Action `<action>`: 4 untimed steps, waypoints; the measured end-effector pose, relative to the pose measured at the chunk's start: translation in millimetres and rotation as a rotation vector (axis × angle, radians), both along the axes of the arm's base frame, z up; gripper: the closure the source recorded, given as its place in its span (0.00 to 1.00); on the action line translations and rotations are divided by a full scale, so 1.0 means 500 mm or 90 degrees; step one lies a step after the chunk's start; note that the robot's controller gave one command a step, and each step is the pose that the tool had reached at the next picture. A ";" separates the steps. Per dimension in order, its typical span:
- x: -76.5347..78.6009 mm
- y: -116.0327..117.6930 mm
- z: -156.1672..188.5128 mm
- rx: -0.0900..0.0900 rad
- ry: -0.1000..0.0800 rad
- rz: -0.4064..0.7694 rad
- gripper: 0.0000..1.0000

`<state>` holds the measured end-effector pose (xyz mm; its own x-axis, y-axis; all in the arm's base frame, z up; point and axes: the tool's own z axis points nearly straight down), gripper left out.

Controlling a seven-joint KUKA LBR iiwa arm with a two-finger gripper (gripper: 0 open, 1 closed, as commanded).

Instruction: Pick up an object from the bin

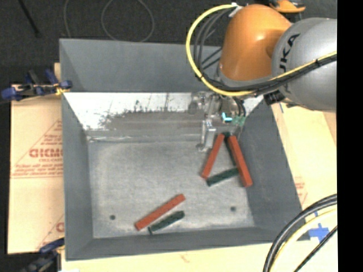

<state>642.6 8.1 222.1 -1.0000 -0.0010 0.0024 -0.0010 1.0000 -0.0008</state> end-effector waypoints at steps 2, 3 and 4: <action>-0.159 -0.270 -0.301 -0.002 -0.006 0.101 0.00; -0.266 -0.308 -0.301 0.005 -0.008 0.458 0.00; -0.267 -0.316 -0.302 0.001 -0.005 0.457 1.00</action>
Offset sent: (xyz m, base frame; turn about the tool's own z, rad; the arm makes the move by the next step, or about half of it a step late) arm -0.0751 -0.0532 -0.1521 -0.0922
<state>509.0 -150.1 71.1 -0.7528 -0.6582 -0.0057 -0.6582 0.7529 -0.0017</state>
